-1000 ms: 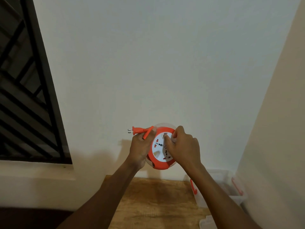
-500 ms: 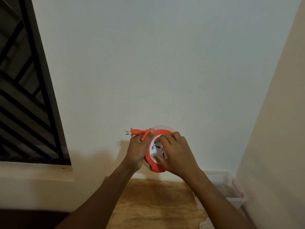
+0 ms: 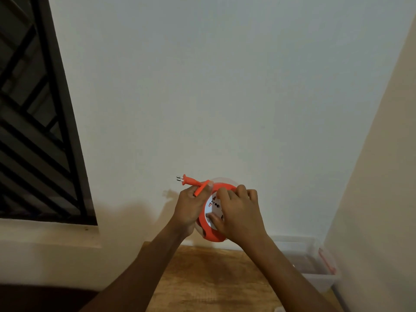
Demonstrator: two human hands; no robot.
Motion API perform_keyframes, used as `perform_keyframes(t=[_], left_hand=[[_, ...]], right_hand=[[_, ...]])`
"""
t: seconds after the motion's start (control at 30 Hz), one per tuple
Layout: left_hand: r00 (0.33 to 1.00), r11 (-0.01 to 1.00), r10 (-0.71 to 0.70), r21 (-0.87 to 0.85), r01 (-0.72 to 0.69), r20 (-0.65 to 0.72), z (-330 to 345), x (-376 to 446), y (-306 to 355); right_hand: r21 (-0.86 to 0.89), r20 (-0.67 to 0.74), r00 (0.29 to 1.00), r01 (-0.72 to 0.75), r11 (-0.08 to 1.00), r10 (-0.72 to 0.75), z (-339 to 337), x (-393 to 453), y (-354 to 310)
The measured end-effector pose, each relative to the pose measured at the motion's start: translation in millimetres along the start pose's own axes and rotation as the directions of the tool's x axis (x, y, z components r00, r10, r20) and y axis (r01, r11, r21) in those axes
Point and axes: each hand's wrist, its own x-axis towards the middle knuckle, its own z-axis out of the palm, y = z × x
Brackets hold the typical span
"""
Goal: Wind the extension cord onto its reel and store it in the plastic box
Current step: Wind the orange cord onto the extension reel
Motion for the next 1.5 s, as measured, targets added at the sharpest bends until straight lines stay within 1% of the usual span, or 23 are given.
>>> perform_keyframes(t=[0.17, 0.27, 0.33, 0.4, 0.47, 0.5, 0.57, 0.63, 0.67, 0.7, 0.73, 0.77, 0.87, 1.03, 1.13, 1.27, 1.4, 1.5], left_hand=[[0.999, 0.998, -0.039, -0.045, 0.040, 0.013, -5, 1, -5], [0.998, 0.997, -0.058, -0.059, 0.058, 0.013, -10, 2, -8], [0.997, 0.994, -0.077, -0.082, 0.078, 0.018, -15, 4, -9], [0.995, 0.989, -0.098, -0.106, 0.100, 0.019, -20, 6, -10], [0.992, 0.983, -0.127, -0.129, 0.127, 0.012, -25, 8, -13], [0.990, 0.979, -0.141, -0.146, 0.140, 0.009, -28, 9, -15], [0.987, 0.968, -0.163, -0.191, 0.161, 0.006, -32, 9, -19], [0.984, 0.960, -0.179, -0.218, 0.175, 0.004, -36, 8, -22], [0.983, 0.960, -0.186, -0.213, 0.183, 0.007, -37, 8, -24], [0.981, 0.962, -0.193, -0.196, 0.190, 0.004, -39, 8, -26], [0.980, 0.965, -0.199, -0.172, 0.196, -0.003, -40, 8, -29], [0.979, 0.968, -0.203, -0.149, 0.199, -0.011, -41, 8, -31], [0.976, 0.971, -0.217, -0.113, 0.212, -0.034, -49, 9, -39], [0.972, 0.973, -0.227, -0.049, 0.224, -0.064, -79, 19, -58], [0.960, 0.962, -0.274, -0.039, 0.271, -0.066, -91, 20, -73], [0.914, 0.916, -0.402, -0.048, 0.399, -0.060, -111, 17, -107], [0.842, 0.845, -0.533, 0.004, 0.535, -0.089, -134, 7, -156], [0.801, 0.803, -0.589, 0.037, 0.595, -0.109, -146, -2, -186]], right_hand=[[0.080, 0.006, 1.000, 0.013, 0.997, -0.013, 11, 0, 0], [0.190, -0.012, 1.000, 0.015, 0.982, -0.013, 19, -4, 4], [0.309, -0.018, 0.999, -0.041, 0.950, 0.049, 24, -8, 7], [0.448, 0.023, 0.986, -0.159, 0.880, 0.166, 28, -11, 9], [0.589, 0.115, 0.940, -0.324, 0.740, 0.320, 33, -14, 9], [0.639, 0.184, 0.899, -0.416, 0.647, 0.396, 36, -16, 9], [0.666, 0.377, 0.777, -0.606, 0.435, 0.505, 44, -21, 11], [0.628, 0.572, 0.634, -0.747, 0.218, 0.520, 52, -28, 12], [0.610, 0.648, 0.576, -0.784, 0.113, 0.497, 55, -31, 12], [0.597, 0.707, 0.535, -0.802, 0.015, 0.462, 58, -33, 11], [0.587, 0.745, 0.511, -0.807, -0.059, 0.429, 61, -35, 10], [0.584, 0.762, 0.501, -0.805, -0.101, 0.409, 63, -36, 9], [0.582, 0.776, 0.499, -0.802, -0.134, 0.386, 71, -39, 3], [0.565, 0.789, 0.497, -0.818, -0.108, 0.362, 92, -37, -21], [0.538, 0.805, 0.476, -0.837, -0.101, 0.354, 105, -42, -34], [0.454, 0.860, 0.401, -0.884, -0.114, 0.316, 126, -59, -51], [0.344, 0.912, 0.307, -0.934, -0.097, 0.272, 150, -88, -67], [0.262, 0.945, 0.226, -0.956, -0.135, 0.238, 167, -110, -82]])
